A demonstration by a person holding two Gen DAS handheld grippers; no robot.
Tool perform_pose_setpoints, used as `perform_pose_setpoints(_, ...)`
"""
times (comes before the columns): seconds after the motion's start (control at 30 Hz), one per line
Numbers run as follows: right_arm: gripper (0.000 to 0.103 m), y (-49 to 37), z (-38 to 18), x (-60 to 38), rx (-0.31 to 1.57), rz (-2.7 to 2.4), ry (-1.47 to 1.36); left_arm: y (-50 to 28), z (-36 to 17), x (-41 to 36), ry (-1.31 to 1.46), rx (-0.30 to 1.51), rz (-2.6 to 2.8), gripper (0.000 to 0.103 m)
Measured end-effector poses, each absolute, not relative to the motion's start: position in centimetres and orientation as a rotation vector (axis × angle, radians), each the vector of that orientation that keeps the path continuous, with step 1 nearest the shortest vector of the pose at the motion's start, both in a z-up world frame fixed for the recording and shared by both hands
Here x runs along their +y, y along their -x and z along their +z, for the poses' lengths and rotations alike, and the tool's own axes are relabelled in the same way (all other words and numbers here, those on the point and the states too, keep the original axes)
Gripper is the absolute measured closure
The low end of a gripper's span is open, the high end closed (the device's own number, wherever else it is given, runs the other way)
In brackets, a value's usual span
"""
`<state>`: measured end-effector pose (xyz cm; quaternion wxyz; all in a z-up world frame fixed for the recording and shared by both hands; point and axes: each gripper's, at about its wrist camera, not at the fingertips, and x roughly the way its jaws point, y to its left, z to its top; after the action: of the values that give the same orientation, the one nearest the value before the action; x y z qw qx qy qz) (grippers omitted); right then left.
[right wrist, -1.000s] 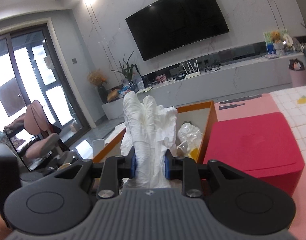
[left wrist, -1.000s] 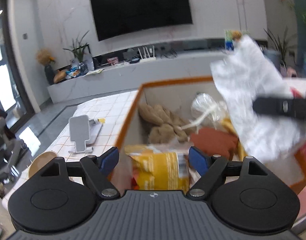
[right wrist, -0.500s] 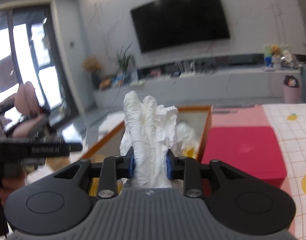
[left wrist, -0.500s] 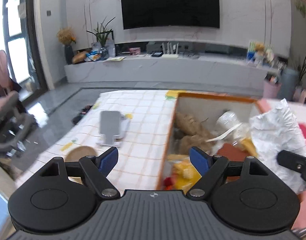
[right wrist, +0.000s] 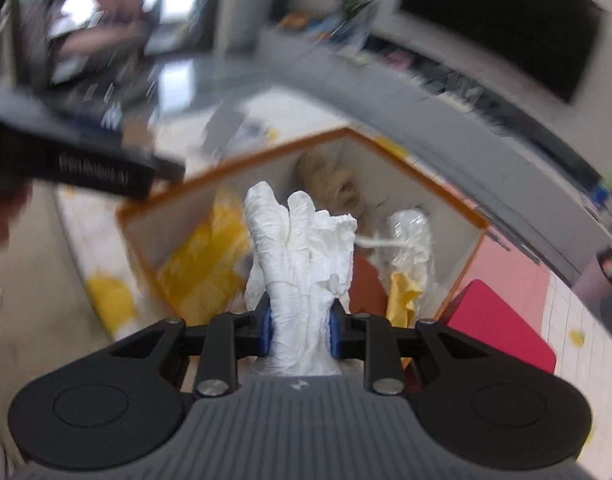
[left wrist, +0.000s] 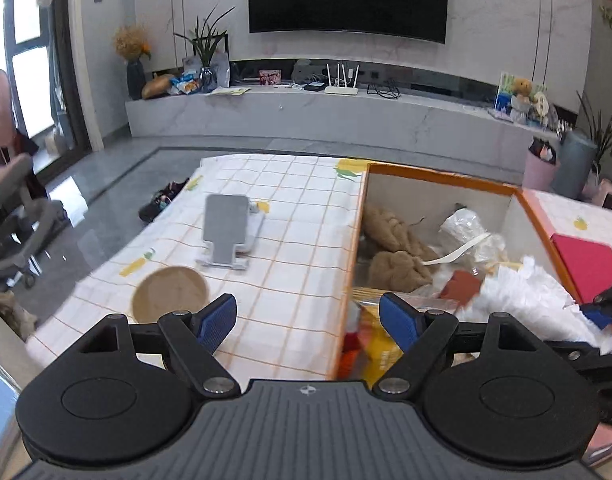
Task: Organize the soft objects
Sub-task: 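Lower the packet and tissue into the orange box and open both tools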
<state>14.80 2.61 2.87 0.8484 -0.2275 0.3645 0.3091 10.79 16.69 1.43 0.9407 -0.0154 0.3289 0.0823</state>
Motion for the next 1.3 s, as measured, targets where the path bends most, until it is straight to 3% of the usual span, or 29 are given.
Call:
perform_pose_setpoints(0.2,0.079,-19.4,0.7,4.5,1.069,0.746,0.658,-10.7,1.4,17.4,0.049,0.685,0.171,0.008)
perform_pose_setpoints(0.37,0.080,-20.9,-0.7,5.8,1.071,0.748,0.736,-10.4,1.8,18.0,0.032,0.666,0.184,0.008)
perform_pose_setpoints(0.47,0.080,-22.3,-3.0,6.2,1.198,0.704,0.724,-10.4,1.8,18.6,0.045,0.669,0.196,0.008)
perform_pose_setpoints(0.5,0.078,-22.8,-3.5,6.3,1.230,0.695,0.709,-10.5,1.7,18.8,0.052,0.672,0.195,0.008)
perform_pose_setpoints(0.57,0.061,-23.1,-3.7,6.5,1.226,0.674,0.731,-10.5,1.6,19.1,0.064,0.679,0.197,0.008)
perform_pose_setpoints(0.63,0.054,-22.6,-3.2,6.8,1.188,0.657,0.774,-10.6,1.6,19.3,0.074,0.682,0.200,0.008)
perform_pose_setpoints(0.77,0.049,-22.1,-1.1,6.4,1.189,0.645,0.737,-10.5,1.7,19.2,0.069,0.679,0.193,0.008)
perform_pose_setpoints(0.8,0.043,-22.0,-0.3,6.3,1.174,0.660,0.722,-10.5,1.7,19.1,0.062,0.677,0.188,0.008)
perform_pose_setpoints(0.87,0.021,-21.6,1.2,6.1,1.143,0.689,0.703,-10.4,1.8,18.8,0.047,0.674,0.184,0.008)
perform_pose_setpoints(1.07,0.021,-22.6,3.1,6.0,1.096,0.697,0.598,-10.7,1.7,18.0,0.021,0.673,0.179,0.008)
perform_pose_setpoints(1.3,0.021,-22.8,-0.5,7.5,1.216,0.719,0.504,-10.6,1.5,17.8,0.000,0.674,0.172,0.008)
